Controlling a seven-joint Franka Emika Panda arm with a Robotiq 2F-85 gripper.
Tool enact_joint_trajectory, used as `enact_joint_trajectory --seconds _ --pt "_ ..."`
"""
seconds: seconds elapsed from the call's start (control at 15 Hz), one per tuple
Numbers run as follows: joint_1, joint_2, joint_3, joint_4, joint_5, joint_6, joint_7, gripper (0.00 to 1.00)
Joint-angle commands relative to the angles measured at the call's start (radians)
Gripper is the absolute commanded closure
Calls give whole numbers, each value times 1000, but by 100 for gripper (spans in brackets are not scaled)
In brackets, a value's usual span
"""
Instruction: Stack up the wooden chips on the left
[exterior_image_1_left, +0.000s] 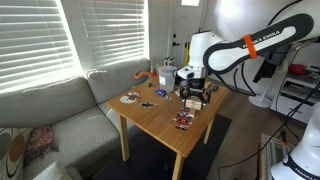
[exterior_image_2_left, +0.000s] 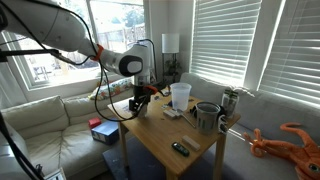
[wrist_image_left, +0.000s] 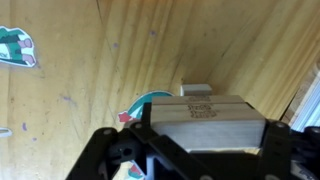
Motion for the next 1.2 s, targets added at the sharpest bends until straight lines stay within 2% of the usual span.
enact_joint_trajectory --seconds 0.0,0.73,1.13 --pt "-5 -38 5 -10 59 -15 141 41" --pt "-1 -75 4 -10 168 -112 681 41" --pt "-3 -81 6 -18 160 -139 925 41"
